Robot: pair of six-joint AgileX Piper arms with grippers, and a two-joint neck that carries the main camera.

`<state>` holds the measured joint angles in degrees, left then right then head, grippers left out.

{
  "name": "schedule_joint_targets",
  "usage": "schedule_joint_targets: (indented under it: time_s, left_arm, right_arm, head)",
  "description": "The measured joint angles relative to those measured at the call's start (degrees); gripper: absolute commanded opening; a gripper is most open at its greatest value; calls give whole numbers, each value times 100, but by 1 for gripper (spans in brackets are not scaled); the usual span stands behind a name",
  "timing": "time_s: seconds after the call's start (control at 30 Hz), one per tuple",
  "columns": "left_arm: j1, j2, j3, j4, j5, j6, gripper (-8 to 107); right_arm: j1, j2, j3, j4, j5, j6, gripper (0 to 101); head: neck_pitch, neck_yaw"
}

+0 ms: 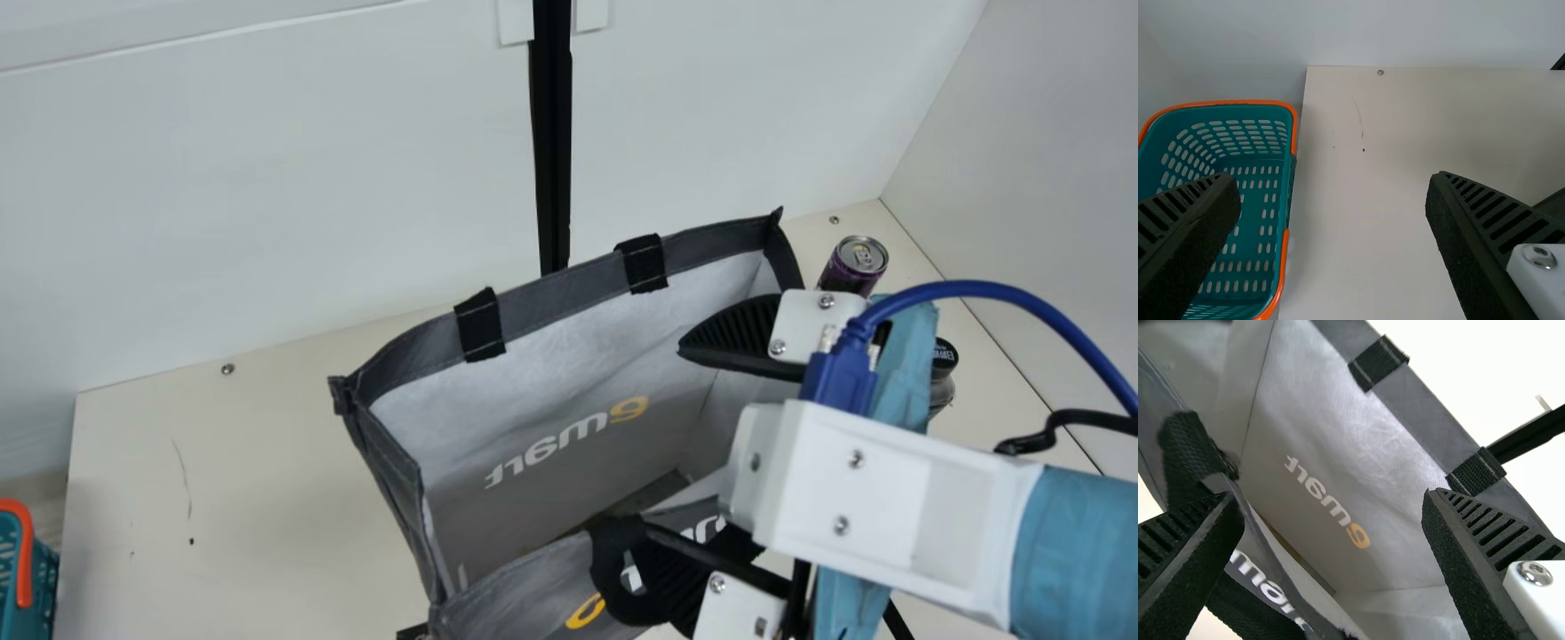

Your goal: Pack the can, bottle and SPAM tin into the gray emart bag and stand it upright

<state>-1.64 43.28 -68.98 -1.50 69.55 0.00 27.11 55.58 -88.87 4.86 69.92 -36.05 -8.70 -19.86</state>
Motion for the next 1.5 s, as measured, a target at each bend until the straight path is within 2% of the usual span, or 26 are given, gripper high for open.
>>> schedule_joint_targets:
  time_s: [0.53, 0.77, 1.13, 1.5]
  left_arm:
    - [0, 0, 0, 0, 0, 0, 90]
    - [0, 0, 0, 0, 0, 0, 90]
    - [0, 0, 0, 0, 0, 0, 90]
    - [0, 0, 0, 0, 0, 0, 90]
  right_arm:
    - [-341, -63, -575, 148, -3, 685, 95]
    - [-675, -15, -897, -1, 1, 873, 95]
    - [-1763, 207, -1293, -38, -2, 968, 95]
    - [-3354, 598, -1519, 692, -4, 609, 95]
  head:
    - [0, -9]
    - [0, -9]
    - [0, -9]
    - [0, -9]
